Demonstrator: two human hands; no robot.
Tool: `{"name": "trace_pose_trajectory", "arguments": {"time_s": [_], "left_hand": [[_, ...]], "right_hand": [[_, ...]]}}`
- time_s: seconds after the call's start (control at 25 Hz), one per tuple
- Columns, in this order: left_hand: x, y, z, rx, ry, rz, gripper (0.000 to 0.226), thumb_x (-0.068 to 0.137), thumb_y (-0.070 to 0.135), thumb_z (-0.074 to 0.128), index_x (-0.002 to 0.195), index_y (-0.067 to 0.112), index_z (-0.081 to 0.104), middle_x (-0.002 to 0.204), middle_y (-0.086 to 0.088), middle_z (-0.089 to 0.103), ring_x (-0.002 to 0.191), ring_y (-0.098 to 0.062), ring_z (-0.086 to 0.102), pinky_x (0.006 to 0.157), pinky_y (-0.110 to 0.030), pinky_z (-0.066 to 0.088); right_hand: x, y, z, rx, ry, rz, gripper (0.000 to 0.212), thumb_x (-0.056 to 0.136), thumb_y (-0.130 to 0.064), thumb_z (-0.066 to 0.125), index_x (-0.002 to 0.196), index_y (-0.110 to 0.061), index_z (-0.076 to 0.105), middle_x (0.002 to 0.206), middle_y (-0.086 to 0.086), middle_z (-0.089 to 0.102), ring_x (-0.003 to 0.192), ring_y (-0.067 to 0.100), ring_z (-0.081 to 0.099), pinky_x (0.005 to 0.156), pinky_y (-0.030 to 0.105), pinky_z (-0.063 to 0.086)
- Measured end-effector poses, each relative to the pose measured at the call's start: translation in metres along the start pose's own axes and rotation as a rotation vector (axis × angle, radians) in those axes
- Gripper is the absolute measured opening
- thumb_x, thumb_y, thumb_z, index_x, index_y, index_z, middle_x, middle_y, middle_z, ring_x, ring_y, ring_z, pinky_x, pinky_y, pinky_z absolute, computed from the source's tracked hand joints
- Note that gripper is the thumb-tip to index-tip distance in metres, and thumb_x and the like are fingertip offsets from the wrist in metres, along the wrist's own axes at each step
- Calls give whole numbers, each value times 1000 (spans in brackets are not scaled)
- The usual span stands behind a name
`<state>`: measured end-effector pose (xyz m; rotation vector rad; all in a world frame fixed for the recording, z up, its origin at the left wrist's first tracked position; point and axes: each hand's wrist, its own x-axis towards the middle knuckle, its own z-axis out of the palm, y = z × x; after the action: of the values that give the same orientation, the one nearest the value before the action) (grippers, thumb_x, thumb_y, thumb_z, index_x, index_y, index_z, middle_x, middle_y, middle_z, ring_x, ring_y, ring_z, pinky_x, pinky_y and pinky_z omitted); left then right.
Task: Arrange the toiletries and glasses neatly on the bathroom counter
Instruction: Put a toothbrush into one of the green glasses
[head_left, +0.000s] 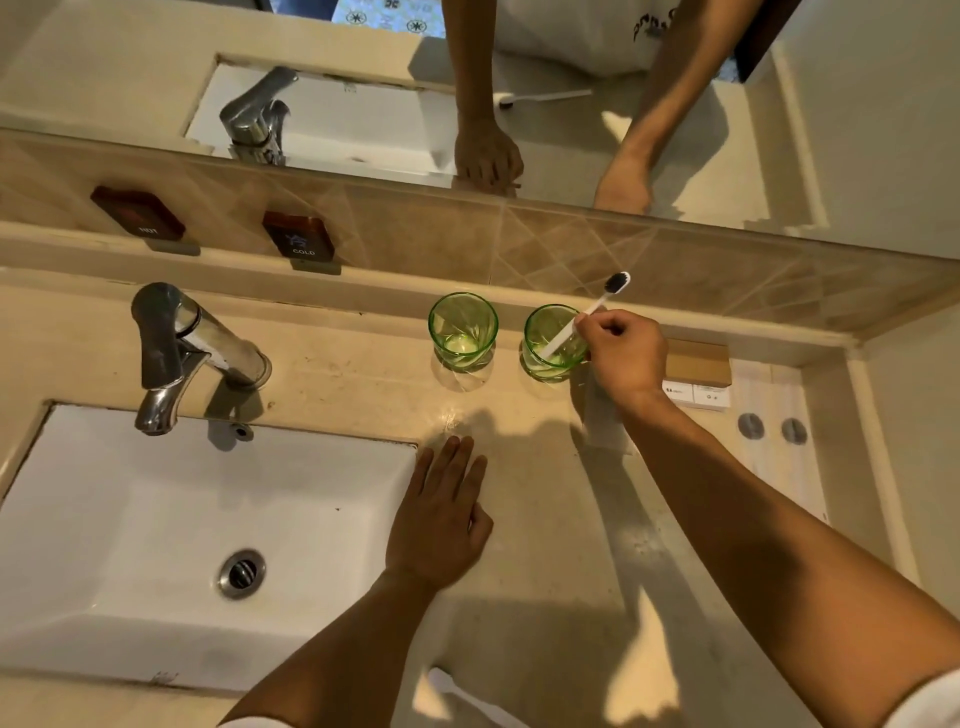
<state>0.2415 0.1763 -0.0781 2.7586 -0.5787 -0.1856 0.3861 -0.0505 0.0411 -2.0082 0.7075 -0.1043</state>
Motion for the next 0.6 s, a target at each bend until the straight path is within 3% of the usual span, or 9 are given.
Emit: {"name": "trace_pose_trajectory", "arguments": {"time_s": [0.16, 0.4, 0.6], "left_hand": [[-1, -1, 1, 6, 10, -9, 60, 92, 32, 48, 148, 13, 46, 161, -11, 33, 154, -25, 19, 121, -51, 25], [0, -2, 3, 10, 26, 0, 59, 92, 32, 49, 148, 13, 46, 161, -11, 33, 154, -25, 19, 122, -51, 24], [0, -1, 3, 9, 28, -4, 60, 93, 33, 46, 149, 14, 44, 162, -10, 32, 154, -25, 18, 122, -51, 23]], "right_hand": [[6, 2, 0, 13, 29, 10, 15, 87, -29, 74, 87, -15, 80, 78, -2, 76, 72, 14, 67, 79, 39, 60], [8, 3, 2, -35, 47, 11, 17, 89, -28, 73, 91, -12, 79, 80, -1, 74, 72, 12, 64, 72, 26, 53], [7, 6, 4, -62, 43, 22, 16, 89, -28, 72, 90, -13, 78, 74, -5, 68, 61, 2, 56, 60, 17, 42]]}}
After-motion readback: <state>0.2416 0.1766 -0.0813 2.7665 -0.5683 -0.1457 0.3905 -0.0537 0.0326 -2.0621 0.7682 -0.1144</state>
